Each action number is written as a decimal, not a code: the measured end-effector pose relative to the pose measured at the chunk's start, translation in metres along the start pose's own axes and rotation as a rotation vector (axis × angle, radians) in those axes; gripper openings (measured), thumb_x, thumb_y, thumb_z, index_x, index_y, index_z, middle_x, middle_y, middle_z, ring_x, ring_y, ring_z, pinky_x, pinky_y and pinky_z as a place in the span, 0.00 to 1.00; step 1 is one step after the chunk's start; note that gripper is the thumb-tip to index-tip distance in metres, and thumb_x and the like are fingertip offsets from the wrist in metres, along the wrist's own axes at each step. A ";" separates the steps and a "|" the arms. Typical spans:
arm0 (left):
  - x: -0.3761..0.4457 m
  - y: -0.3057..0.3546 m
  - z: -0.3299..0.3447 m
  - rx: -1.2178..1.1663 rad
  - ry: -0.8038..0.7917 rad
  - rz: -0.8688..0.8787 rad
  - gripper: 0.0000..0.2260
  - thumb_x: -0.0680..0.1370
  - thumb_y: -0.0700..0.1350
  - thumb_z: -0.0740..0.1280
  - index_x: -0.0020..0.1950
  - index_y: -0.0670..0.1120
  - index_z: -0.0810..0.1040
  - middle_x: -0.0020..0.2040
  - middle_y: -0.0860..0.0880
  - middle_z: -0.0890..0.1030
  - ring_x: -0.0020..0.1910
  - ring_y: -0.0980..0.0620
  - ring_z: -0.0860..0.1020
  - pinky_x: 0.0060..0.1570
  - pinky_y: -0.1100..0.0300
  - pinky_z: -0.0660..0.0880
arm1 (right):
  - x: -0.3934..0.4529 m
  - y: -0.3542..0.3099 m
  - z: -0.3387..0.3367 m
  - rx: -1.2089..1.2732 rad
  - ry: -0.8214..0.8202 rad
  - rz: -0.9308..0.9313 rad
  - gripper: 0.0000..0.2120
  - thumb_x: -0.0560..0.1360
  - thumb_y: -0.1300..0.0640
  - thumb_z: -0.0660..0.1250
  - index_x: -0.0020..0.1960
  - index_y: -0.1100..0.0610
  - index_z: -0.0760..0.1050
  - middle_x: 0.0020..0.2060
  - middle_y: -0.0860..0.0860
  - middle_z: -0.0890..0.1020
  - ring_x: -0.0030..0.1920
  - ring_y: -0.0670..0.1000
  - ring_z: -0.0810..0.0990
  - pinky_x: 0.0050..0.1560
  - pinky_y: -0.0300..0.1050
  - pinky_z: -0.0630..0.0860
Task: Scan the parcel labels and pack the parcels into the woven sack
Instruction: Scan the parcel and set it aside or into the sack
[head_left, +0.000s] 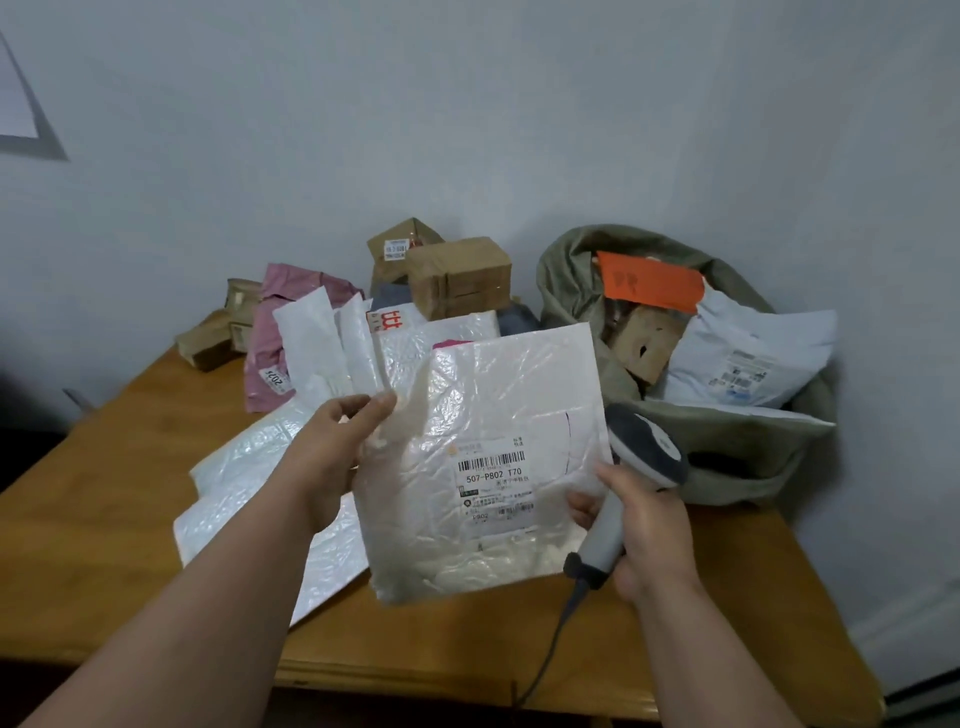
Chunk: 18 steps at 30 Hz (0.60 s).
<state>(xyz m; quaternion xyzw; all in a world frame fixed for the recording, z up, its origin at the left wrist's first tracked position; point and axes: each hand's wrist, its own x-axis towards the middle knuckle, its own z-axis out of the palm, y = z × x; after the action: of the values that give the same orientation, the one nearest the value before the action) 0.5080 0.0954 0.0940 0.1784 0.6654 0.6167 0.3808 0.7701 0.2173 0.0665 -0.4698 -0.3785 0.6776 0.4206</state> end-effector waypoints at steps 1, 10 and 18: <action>-0.003 -0.005 -0.007 -0.014 -0.065 -0.051 0.33 0.63 0.66 0.73 0.62 0.50 0.78 0.56 0.47 0.84 0.54 0.45 0.83 0.47 0.53 0.78 | 0.000 0.001 0.001 0.031 0.009 0.022 0.07 0.72 0.59 0.75 0.49 0.60 0.82 0.38 0.59 0.87 0.36 0.57 0.87 0.34 0.50 0.83; -0.007 -0.049 0.007 -0.063 -0.091 -0.046 0.14 0.75 0.32 0.69 0.59 0.44 0.79 0.47 0.44 0.86 0.43 0.45 0.86 0.38 0.54 0.81 | 0.003 0.014 0.001 -0.046 0.037 0.027 0.12 0.72 0.58 0.75 0.54 0.59 0.81 0.38 0.56 0.87 0.39 0.55 0.88 0.44 0.52 0.83; 0.012 -0.026 0.032 -0.005 0.172 0.102 0.10 0.79 0.36 0.67 0.52 0.51 0.80 0.46 0.46 0.85 0.43 0.45 0.83 0.43 0.50 0.81 | 0.011 0.014 -0.012 -0.211 0.002 -0.067 0.11 0.72 0.55 0.77 0.51 0.56 0.80 0.32 0.52 0.85 0.34 0.50 0.84 0.40 0.48 0.81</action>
<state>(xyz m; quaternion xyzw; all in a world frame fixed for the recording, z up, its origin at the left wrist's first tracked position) 0.5298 0.1207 0.0672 0.1574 0.6842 0.6501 0.2908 0.7766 0.2237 0.0466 -0.4991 -0.4628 0.6191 0.3917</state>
